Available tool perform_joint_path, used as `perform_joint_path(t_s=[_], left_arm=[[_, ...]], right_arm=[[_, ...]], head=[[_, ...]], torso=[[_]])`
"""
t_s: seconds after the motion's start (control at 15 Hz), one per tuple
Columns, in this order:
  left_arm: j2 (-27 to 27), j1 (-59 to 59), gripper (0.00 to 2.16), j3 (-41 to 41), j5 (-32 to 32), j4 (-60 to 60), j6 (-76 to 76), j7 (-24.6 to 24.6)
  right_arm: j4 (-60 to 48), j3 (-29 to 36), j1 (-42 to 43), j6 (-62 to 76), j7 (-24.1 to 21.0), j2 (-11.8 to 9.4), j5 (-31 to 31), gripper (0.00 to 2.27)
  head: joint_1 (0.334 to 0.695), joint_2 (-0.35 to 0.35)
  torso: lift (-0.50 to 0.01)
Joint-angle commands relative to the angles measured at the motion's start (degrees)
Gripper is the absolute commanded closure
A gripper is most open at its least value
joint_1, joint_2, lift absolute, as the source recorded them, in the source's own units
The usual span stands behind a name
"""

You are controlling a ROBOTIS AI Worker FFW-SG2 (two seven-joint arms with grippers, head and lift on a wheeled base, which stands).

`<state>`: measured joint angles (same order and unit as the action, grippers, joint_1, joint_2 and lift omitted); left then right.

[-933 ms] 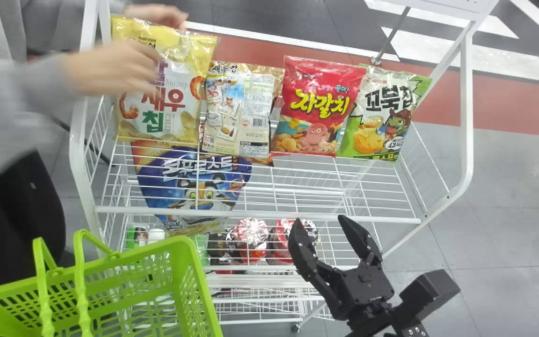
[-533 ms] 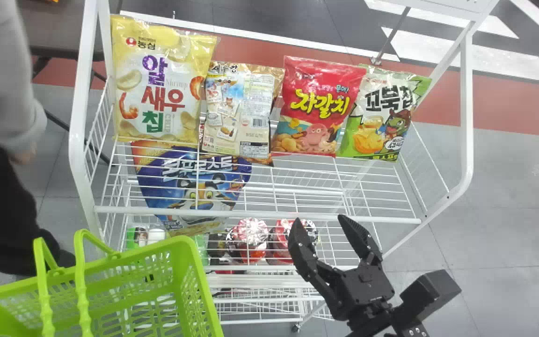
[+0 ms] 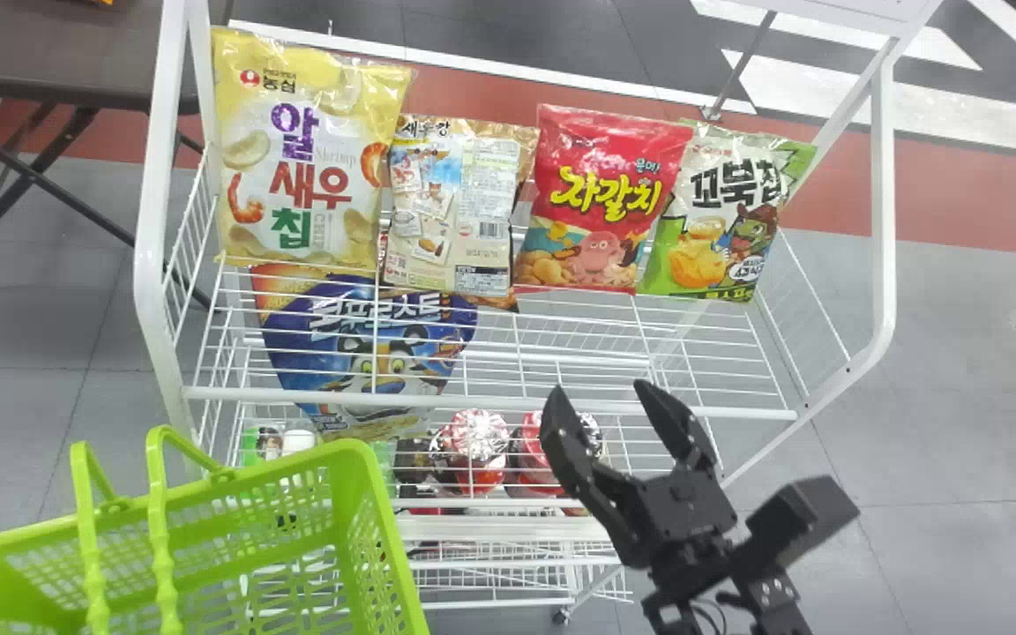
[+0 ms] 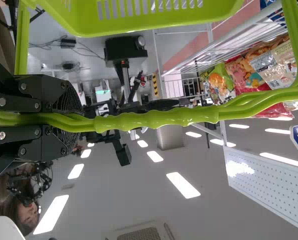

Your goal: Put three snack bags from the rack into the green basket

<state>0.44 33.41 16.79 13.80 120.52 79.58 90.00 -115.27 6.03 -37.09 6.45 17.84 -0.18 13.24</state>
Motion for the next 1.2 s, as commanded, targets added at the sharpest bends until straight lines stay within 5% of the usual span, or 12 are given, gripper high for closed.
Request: perform_joint_path(t_s=[0.0,0.47,0.8,0.93,1.07,1.13], left_arm=[[0.09,-0.01,2.15,0.08,0.0,-0.11,0.01,0.57],[0.09,-0.28,2.15,0.79,0.0,-0.37,0.01,0.57],[0.09,-2.47,2.15,0.26,0.0,-1.86,0.36,0.57],[0.26,-2.82,2.15,0.26,0.0,-2.3,0.71,0.57],[0.26,-2.82,2.15,0.43,0.0,-2.57,0.71,0.57],[0.26,-2.82,2.15,0.35,0.0,-2.57,0.71,0.57]], right_arm=[[2.24,-0.23,6.32,-4.66,-1.06,0.23,-2.07,0.1],[24.92,-3.39,31.2,-6.94,-3.69,0.23,-4.71,0.1],[35.9,-6.21,40.69,-7.12,-3.61,0.23,-5.41,0.14],[35.99,-6.47,40.69,-7.82,-1.67,0.23,-5.41,0.83],[35.64,-6.82,40.07,-8.0,-1.5,0.23,-4.8,2.19],[35.03,-7.0,39.55,-7.82,-1.76,0.23,-4.97,2.26]], head=[[0.695,-0.273],[0.695,-0.187],[0.695,-0.122],[0.695,-0.106],[0.695,-0.089],[0.695,-0.086]], torso=[[0.0],[0.0],[0.0],[0.0],[0.0],[0.0]])
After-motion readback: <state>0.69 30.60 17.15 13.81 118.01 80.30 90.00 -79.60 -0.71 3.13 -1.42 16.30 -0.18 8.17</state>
